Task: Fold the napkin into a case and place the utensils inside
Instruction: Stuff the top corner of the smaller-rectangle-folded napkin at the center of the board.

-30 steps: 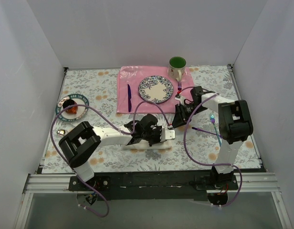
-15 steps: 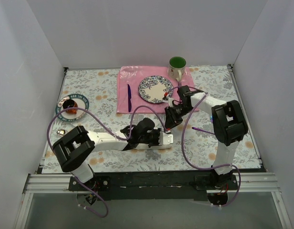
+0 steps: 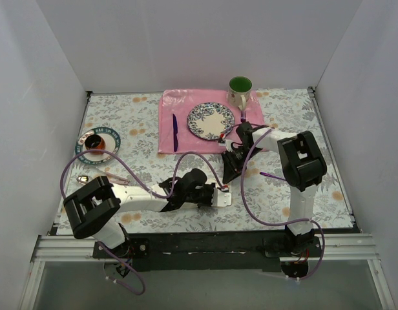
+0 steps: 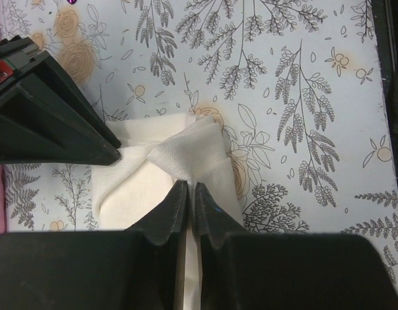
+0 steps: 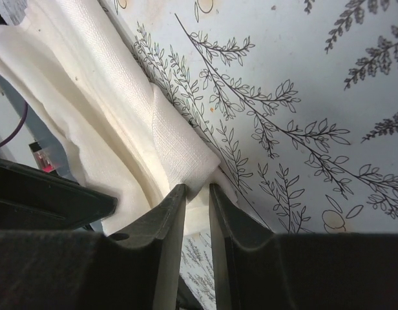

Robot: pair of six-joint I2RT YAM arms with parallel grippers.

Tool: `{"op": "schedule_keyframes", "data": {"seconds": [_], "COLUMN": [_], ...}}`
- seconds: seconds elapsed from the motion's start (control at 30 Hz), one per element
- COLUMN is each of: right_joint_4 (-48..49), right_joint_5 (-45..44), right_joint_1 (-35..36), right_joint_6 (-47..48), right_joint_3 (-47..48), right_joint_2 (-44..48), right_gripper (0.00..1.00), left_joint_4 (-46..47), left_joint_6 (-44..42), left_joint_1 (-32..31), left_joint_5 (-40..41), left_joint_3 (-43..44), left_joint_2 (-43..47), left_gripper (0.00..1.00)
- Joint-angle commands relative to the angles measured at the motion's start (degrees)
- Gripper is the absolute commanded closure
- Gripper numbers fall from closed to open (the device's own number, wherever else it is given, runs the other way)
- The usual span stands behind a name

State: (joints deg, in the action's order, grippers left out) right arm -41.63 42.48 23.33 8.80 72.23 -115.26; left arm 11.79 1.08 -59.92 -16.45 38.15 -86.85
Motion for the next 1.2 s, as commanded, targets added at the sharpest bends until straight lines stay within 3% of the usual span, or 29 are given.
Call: {"op": "schedule_keyframes", "data": {"seconds": [0.0,0.4,0.73,1.17], "right_joint_4": [-0.64,-1.53,-2.67,-0.30], "right_joint_5": [-3.28,-2.67,-2.31,-8.81], "right_joint_1": [0.22,2.42,4.00,5.93], "right_joint_6": [1.48,0.34,-0.89,0.17], "right_joint_3": [1.25,3.79,6.26,2.75], "right_joint_2": [1.53,8.56,5.14,1.97], "right_gripper": [0.70,0.68,0.68,0.64], "left_joint_4": [-1.33,-1.77,-2.04,-5.11], "left_joint_6": [0.06,2.08,3.84,7.79], "left_joint_1": [-0.46,-0.46,-0.11,3.93], "left_joint_5": [0.01,-0.87,-1.13,-4.21], "left_joint_3": [-0.62,-0.62,-0.27,3.42], "left_joint_2": [1.69,0.54,0.54,-0.86], "left_gripper": [1.00,1.00,1.00,1.00]}}
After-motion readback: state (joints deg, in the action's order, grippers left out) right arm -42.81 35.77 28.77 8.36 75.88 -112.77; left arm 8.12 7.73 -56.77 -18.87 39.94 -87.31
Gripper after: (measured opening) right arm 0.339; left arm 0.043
